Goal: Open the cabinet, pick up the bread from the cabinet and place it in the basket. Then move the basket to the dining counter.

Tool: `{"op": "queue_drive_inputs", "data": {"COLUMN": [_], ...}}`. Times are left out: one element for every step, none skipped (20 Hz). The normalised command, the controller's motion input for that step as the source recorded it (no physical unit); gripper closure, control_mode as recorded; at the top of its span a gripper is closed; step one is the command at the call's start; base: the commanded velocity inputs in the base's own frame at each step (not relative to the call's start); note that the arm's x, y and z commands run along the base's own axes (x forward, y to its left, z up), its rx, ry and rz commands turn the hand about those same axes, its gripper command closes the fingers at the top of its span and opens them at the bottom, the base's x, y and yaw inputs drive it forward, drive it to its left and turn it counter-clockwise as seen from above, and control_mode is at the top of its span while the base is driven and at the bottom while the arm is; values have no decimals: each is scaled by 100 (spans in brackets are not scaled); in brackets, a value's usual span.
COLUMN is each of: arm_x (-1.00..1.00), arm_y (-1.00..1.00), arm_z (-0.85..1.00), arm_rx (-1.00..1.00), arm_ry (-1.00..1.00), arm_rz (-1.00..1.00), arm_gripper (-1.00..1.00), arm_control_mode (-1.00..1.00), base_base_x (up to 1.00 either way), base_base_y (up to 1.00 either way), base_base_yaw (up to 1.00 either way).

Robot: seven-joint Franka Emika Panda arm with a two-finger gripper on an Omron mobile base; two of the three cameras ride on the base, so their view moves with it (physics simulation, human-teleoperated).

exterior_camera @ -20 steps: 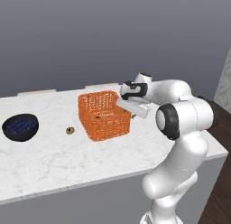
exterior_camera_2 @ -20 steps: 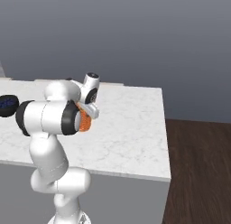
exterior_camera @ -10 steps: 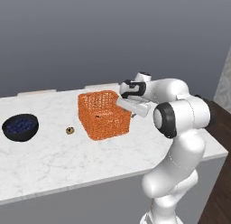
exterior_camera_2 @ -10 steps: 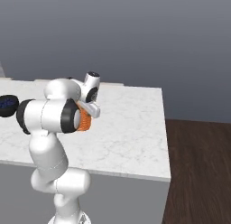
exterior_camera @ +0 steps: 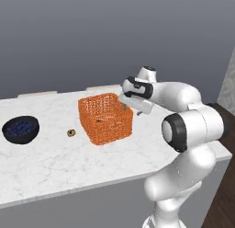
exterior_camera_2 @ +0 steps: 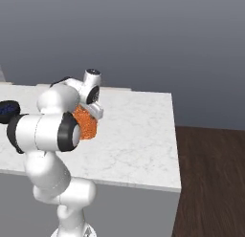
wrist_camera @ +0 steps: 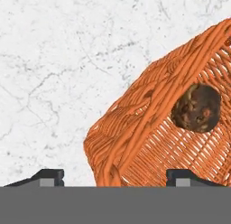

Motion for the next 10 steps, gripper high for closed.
{"op": "queue_drive_inputs", "data": {"arm_x": [-74,-100,-100,-100,-100,-100,-100,-100,-100,-100], "arm_y": [-7,-9,-6,0,-4,-12,-4,0,0,0], "arm_z": [81,70,61,51,34,30,29,29,27,26], "arm_rx": [5,7,11,15,21,24,23,20,20,21], "arm_ry": [-7,-4,-4,-7,-10,-9,-4,-1,0,0], "arm_rz": [0,0,0,-16,-28,-36,-45,-51,-55,-57], "arm_gripper": [-100,-100,-100,-100,-100,-100,-100,-100,-100,-100], "arm_control_mode": [-100,-100,-100,-100,-100,-100,-100,-100,-100,-100], "base_base_x": [0,0,0,0,0,0,0,0,0,0], "base_base_y": [0,0,0,0,0,0,0,0,0,0], "base_base_yaw": [0,0,0,0,0,0,0,0,0,0]}}
